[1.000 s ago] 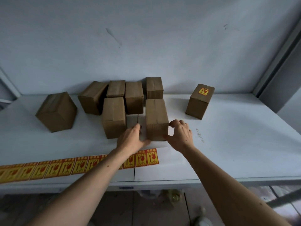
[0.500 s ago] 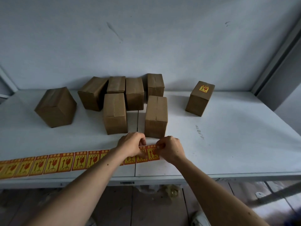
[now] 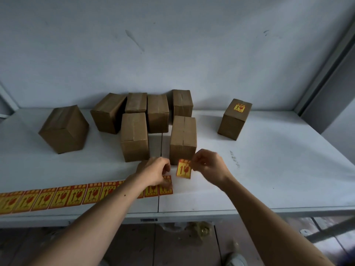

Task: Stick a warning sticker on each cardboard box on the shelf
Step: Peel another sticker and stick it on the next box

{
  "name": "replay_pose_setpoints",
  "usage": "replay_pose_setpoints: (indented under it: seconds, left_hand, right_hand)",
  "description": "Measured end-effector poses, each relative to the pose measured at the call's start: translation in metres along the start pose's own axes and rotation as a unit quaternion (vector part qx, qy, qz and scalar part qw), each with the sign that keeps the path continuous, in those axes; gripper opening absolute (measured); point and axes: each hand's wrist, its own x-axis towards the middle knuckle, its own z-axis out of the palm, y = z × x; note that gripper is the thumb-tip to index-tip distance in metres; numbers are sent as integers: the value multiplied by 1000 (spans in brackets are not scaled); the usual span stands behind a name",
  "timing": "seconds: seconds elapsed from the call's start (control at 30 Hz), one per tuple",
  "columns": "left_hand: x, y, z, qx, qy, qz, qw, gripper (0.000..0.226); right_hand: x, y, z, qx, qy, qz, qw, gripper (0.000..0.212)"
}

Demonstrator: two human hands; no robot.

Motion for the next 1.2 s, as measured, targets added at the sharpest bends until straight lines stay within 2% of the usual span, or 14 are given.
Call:
replay_pose_setpoints:
  seconds: [0.1, 0.17, 0.27, 0.4, 0.57, 0.63, 0.93, 1.2]
  left_hand:
    - [7, -4, -13, -69, 56, -9, 996, 35]
    - [15, -6, -25, -135, 112, -15, 984, 32]
    - [24, 1, -40, -202, 164, -4, 966, 44]
    - [41, 15, -47, -214, 210, 0, 954, 38]
    - [61, 16, -44, -207, 170, -48, 962, 64]
    - [65, 17, -44, -215, 156, -61, 962, 68]
    - [69, 21, -42, -258, 142, -82, 952, 63]
    - [71, 23, -42, -291, 129, -98, 943, 62]
  right_hand:
    - [14, -20, -26, 133, 14, 3, 991, 10]
    - [34, -32, -40, 154, 30, -1, 988, 15]
    - [69, -41, -47, 72, 62, -8, 995, 17]
    - [106, -45, -43, -8, 44, 14, 999, 18]
    - [126, -43, -39, -40, 22, 20, 999, 13]
    - [129, -40, -39, -48, 12, 17, 999, 10]
    - [131, -33, -34, -42, 5, 10, 999, 15]
    - [129, -32, -30, -83, 20, -18, 996, 19]
